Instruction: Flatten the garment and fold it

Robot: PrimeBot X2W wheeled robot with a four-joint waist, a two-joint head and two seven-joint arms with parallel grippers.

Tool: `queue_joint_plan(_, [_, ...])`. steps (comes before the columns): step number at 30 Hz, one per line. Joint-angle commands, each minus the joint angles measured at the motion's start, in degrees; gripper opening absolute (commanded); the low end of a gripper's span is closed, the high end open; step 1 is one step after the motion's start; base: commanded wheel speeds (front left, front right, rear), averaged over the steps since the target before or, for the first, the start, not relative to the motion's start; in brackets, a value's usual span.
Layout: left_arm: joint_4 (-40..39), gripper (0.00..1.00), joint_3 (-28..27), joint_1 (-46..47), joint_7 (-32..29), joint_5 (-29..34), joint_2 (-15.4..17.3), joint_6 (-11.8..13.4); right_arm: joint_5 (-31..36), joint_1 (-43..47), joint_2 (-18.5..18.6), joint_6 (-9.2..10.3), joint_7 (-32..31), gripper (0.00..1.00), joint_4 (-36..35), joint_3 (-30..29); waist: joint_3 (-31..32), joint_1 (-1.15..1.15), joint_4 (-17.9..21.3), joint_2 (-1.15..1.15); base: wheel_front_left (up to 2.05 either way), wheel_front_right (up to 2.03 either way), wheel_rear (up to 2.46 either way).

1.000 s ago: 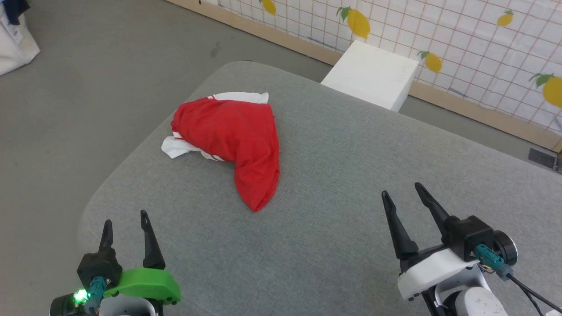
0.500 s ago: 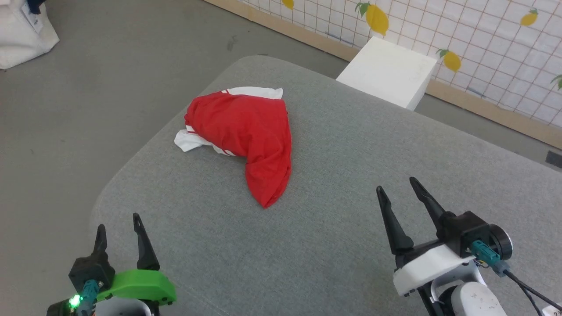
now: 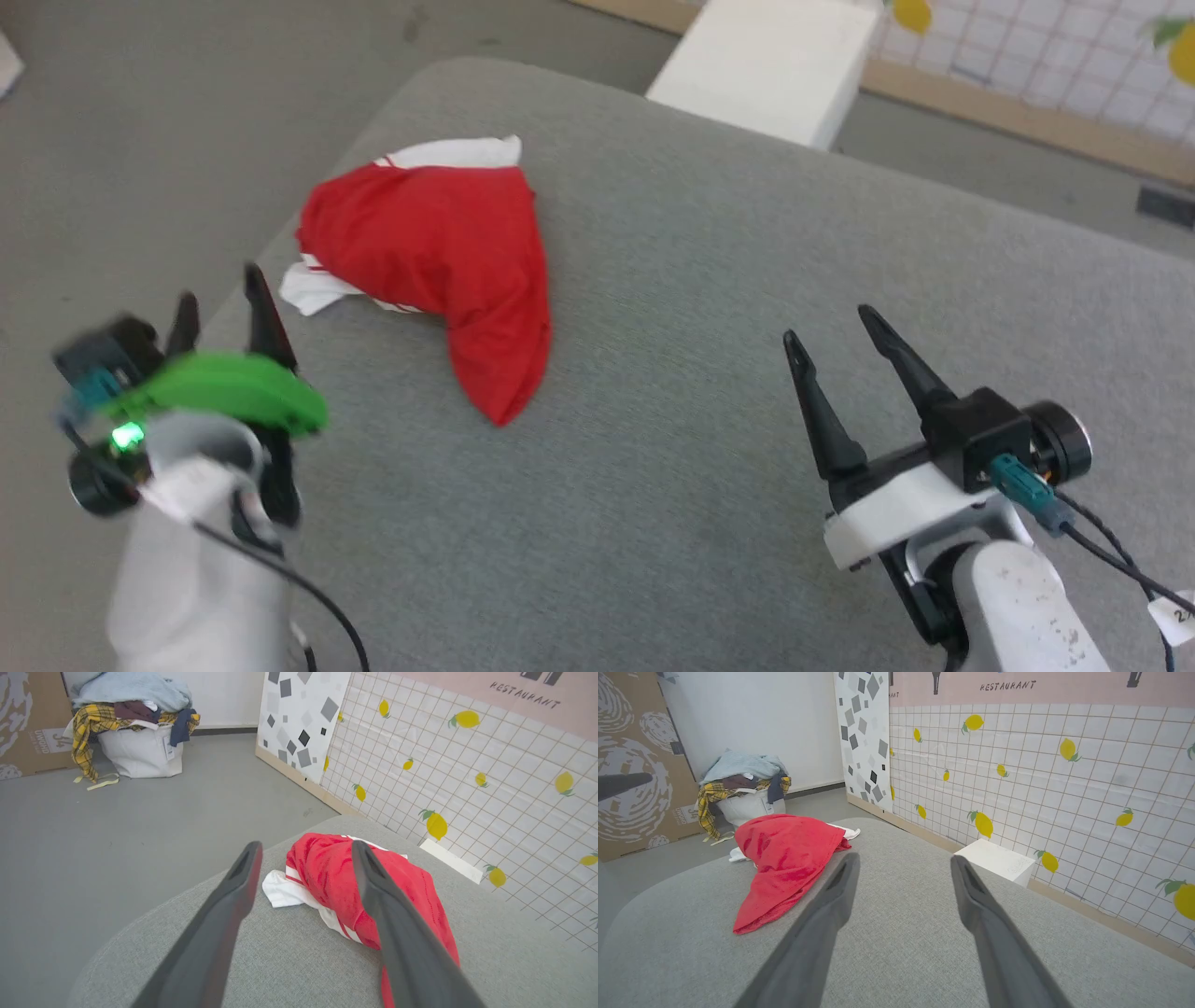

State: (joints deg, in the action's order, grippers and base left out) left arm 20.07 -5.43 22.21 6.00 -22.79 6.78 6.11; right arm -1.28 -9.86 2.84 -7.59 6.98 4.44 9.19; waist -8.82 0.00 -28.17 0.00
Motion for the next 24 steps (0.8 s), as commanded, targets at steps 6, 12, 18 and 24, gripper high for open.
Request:
queue_joint_plan(6, [7.8, 1.0, -2.4, 12.8, -8.7, -4.2, 4.9, -1.2, 0.7, -4.2, 1.2, 0.1, -0.6, 1.0, -2.0, 0.8, -14.8, 0.0, 12.8, 0.0, 0.0, 0.0, 0.0])
queue_joint_plan(12, [11.6, 1.0, -5.1, 19.1, -17.0, -7.9, 8.5, -0.3, 0.6, -6.4, 2.0, 0.1, 0.1, 1.0, -3.1, 0.3, -21.3, 0.0, 18.2, 0.0, 0.0, 0.0, 0.0])
queue_joint_plan(18, [14.3, 1.0, -5.9, 19.1, -26.4, -10.0, 10.0, 2.3, 0.4, -7.2, 2.1, 0.1, 1.2, 1.0, -2.9, 0.0, -24.4, 0.0, 21.2, 0.0, 0.0, 0.0, 0.0])
queue_joint_plan(24, [15.8, 0.84, -4.6, 14.5, -34.5, -9.5, 11.1, 4.8, 0.1, -7.4, 1.8, 0.1, 2.2, 1.0, -1.6, 0.1, -23.4, 0.0, 22.1, 0.0, 0.0, 0.0, 0.0])
